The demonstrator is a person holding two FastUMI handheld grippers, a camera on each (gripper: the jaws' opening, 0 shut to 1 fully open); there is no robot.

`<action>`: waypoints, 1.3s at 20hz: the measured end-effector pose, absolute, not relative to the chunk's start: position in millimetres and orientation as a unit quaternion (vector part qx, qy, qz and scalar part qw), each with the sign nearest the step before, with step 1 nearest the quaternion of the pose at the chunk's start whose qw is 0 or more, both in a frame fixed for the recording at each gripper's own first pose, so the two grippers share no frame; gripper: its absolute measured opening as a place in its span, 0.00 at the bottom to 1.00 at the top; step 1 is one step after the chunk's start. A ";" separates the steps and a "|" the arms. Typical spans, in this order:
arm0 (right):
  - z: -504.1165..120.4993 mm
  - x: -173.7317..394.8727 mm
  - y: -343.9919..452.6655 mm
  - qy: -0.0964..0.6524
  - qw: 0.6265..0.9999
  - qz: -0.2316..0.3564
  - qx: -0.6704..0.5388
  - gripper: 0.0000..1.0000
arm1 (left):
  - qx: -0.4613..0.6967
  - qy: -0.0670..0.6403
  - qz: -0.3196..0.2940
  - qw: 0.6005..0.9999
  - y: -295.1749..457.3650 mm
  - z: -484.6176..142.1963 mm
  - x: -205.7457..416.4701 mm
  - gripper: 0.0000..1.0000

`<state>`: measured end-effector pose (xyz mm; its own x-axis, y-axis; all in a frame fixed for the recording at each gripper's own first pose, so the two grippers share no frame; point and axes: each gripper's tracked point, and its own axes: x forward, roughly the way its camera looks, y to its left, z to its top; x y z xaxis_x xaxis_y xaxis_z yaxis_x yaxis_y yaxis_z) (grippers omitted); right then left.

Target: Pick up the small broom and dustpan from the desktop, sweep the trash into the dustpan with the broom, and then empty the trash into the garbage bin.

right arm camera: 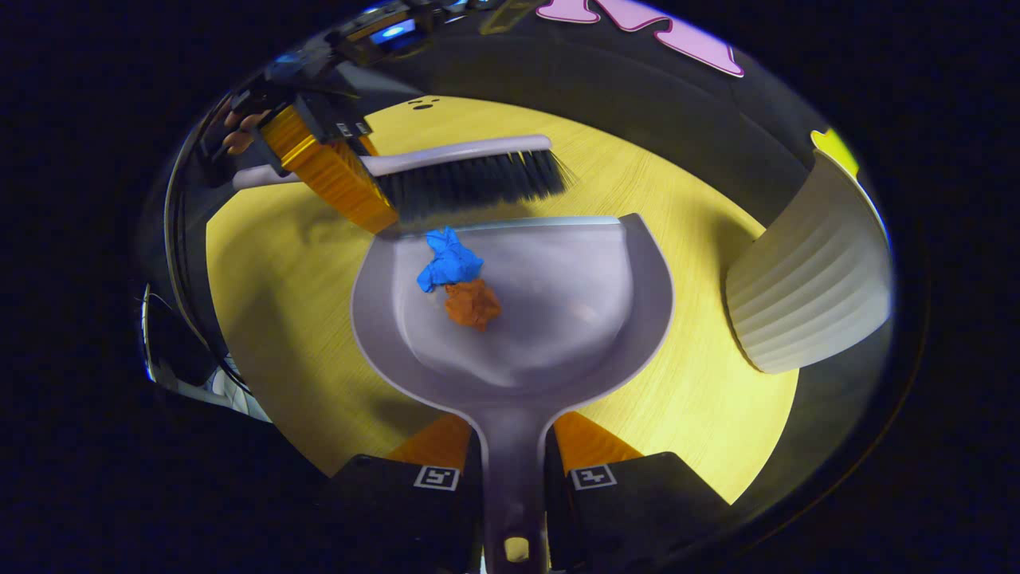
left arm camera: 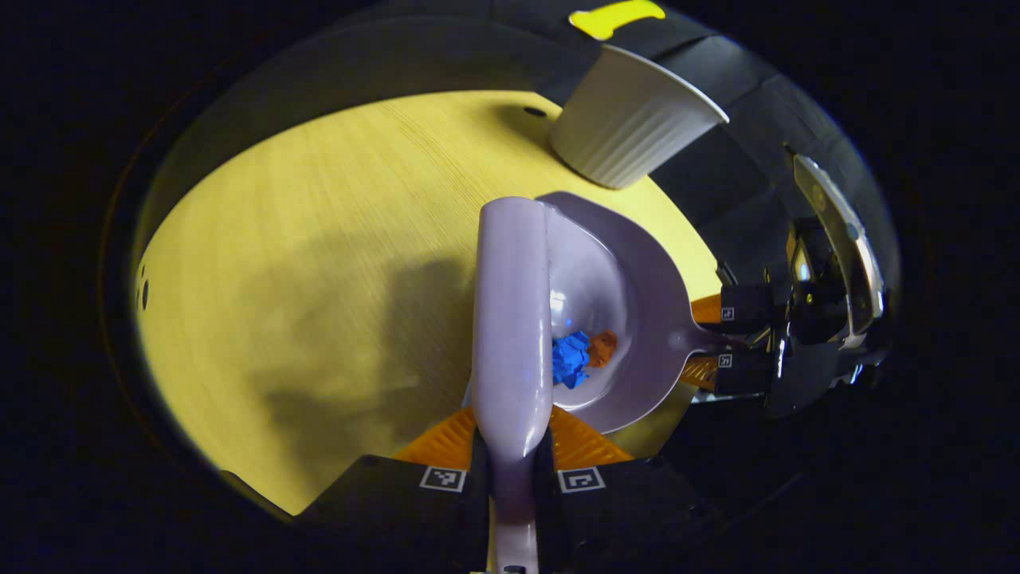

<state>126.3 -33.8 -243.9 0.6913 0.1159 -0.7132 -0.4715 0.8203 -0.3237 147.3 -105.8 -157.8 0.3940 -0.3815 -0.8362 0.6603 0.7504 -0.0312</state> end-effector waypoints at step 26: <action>15.0 71.5 -117.4 0.283 0.949 0.103 -0.092 0.36 | 0.021 0.371 -0.156 0.915 90.8 -246.4 -33.5 0.26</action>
<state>71.5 -117.4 15.0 0.8190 0.1429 -0.5557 -0.2467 0.9621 -0.1162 -33.5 90.8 -246.4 0.6763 -0.2699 -0.6854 0.3017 0.9503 -0.0766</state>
